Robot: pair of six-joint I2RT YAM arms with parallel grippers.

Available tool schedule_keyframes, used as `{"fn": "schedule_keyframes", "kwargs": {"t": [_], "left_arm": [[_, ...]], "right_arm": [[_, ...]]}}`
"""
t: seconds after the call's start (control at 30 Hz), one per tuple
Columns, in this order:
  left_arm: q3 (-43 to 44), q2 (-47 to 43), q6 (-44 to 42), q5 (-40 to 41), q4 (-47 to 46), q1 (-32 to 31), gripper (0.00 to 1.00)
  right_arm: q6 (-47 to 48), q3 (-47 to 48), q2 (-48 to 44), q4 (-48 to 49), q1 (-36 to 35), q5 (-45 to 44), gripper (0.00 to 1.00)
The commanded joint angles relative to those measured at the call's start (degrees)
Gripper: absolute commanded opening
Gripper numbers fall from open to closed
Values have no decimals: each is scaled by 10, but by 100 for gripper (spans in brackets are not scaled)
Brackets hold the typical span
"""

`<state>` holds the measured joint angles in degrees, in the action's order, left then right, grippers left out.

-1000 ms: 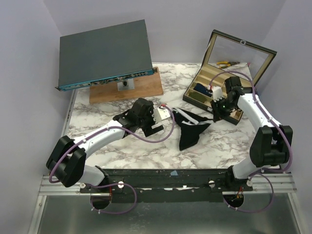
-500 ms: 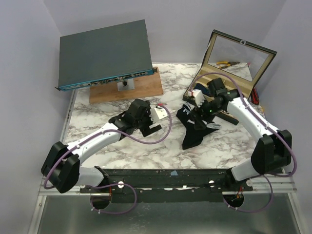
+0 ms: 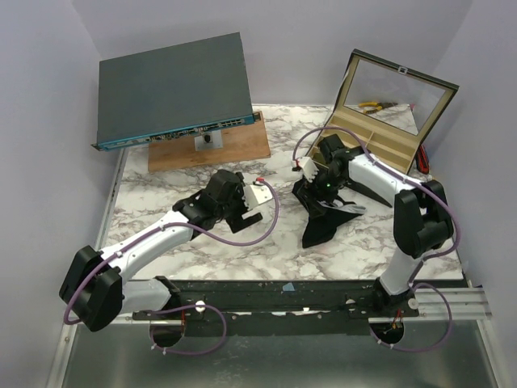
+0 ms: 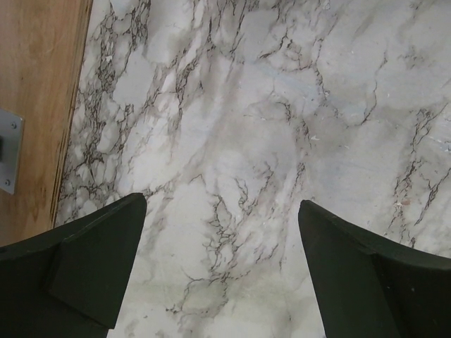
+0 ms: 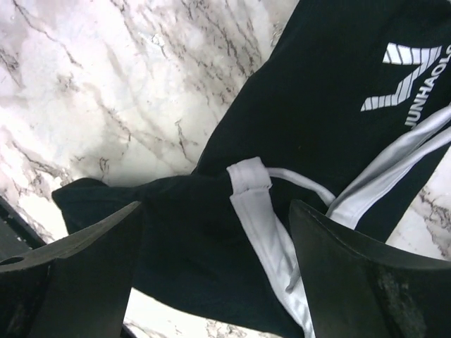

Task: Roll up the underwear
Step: Flatten out the underwear at the center of the board.

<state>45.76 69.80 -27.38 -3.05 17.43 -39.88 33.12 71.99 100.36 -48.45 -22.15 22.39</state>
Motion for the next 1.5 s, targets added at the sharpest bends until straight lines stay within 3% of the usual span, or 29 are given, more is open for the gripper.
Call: {"fn": "schedule_keyframes", "kwargs": {"t": [0.0,0.13,0.37,0.47,0.5,0.73,1.0,1.1,1.23,1.47], "left_arm": [[-13,-12,7,-5,8,-4,99],[-13,-6,7,-4,6,-4,99],[-5,6,8,-9,4,-4,99],[-2,9,10,-14,6,-4,99],[-1,10,9,-16,6,-4,99],[50,26,40,-65,17,-4,99],[156,90,142,-247,11,-6,99],[176,126,163,-271,-26,-6,99],[197,176,127,-237,-72,-5,99],[216,247,44,-306,-60,1,99]], "right_arm": [[21,26,18,18,-4,2,85],[24,22,18,15,-5,14,71],[26,8,4,2,-5,36,28],[24,14,-7,-12,-5,42,4],[23,18,-13,-16,-5,42,1],[8,91,-61,-69,-5,39,1],[-47,158,-117,-72,-5,69,1],[-65,165,-130,-58,-5,83,1],[-48,162,-142,-70,-5,96,1],[-34,73,-193,-42,-5,92,1]]}}
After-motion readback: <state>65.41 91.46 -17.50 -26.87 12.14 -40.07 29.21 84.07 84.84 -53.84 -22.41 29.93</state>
